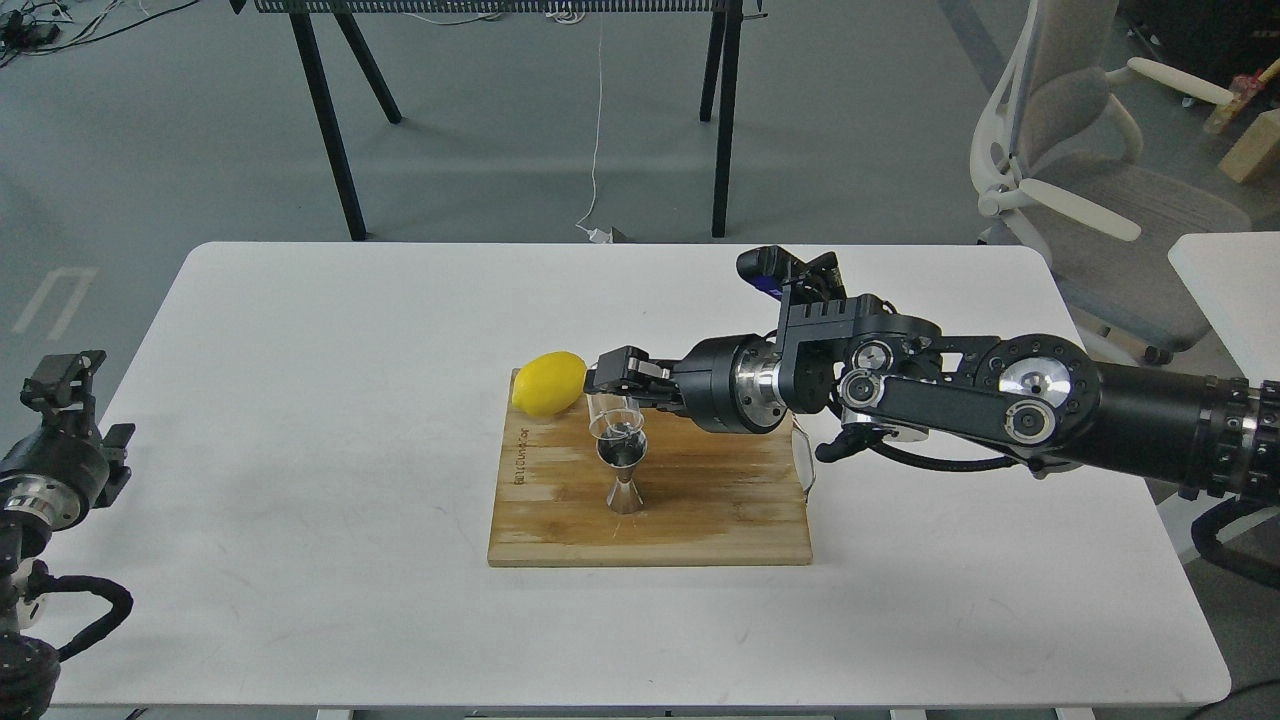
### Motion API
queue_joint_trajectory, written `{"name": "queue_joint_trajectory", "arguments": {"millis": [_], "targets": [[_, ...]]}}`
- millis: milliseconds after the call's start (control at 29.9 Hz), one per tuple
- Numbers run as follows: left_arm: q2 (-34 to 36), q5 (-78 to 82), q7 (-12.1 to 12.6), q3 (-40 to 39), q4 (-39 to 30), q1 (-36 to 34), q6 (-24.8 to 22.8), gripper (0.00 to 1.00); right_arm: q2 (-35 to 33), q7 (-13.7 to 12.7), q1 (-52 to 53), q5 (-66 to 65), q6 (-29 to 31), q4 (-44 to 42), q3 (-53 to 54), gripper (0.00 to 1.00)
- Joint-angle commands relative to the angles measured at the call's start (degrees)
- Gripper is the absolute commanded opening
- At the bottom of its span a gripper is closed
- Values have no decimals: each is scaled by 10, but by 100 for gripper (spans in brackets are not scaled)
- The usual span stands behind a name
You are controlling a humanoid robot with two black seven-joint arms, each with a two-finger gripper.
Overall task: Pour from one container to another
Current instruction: 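Raise the glass cup upright and carry it back toward the table edge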
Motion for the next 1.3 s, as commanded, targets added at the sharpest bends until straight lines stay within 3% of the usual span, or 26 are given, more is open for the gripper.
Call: {"name": "queue_joint_trajectory", "arguments": {"millis": [0,234,468,769,1036,1271], "targets": [[0,0,0,1,0,0,0,100,0,0,0,0,0,2,0,41],[0,0,0,1,0,0,0,100,-7,-1,-3,29,1,11,25,41],[0,-1,0,-1,0,-2,0,100,-17,-1,-67,149,4,10,136,41],[-3,0,0,0,0,-2,0,100,-14,1,-266,272,15,11,367,40],[-9,0,0,0,0,-2,0,100,10,6,-481,395,82,13,619,40],[-13,0,0,0,0,-1,0,100,15,11,-603,496,120,-17,750,41]]}}
